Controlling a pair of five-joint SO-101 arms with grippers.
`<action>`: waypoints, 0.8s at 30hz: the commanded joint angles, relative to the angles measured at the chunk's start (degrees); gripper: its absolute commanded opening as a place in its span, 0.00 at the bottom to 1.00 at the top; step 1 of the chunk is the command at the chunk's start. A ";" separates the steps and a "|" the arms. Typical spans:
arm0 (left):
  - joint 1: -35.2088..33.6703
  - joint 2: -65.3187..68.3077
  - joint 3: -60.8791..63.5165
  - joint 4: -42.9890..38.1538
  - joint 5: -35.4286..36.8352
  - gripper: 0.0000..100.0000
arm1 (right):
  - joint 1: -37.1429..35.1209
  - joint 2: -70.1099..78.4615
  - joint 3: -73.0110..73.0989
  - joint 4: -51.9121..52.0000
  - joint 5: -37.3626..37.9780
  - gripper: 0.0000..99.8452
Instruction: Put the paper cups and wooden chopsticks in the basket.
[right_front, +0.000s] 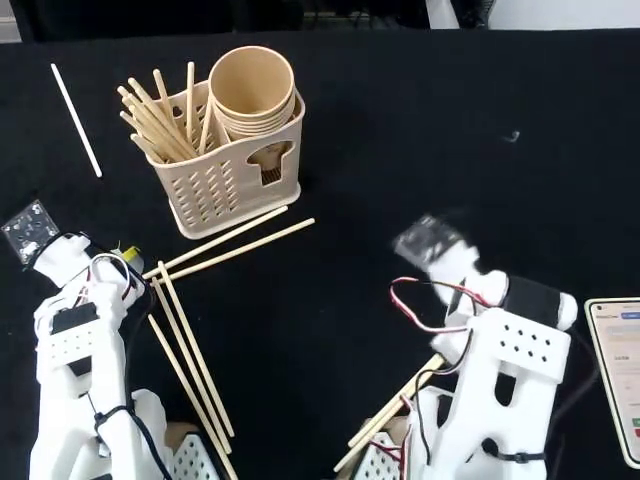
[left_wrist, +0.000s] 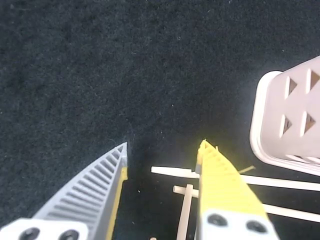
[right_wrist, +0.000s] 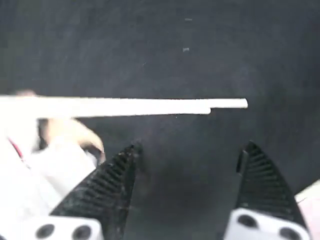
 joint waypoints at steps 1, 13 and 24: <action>-0.57 -1.05 -0.66 -0.79 0.09 0.23 | 1.41 -1.71 2.07 -4.13 18.11 0.30; -0.57 -1.05 -0.66 -0.79 0.09 0.23 | 10.73 -1.27 11.56 -16.62 39.82 0.31; -0.48 -1.05 -0.57 -0.88 0.09 0.23 | 11.43 -1.54 26.77 -38.95 40.35 0.31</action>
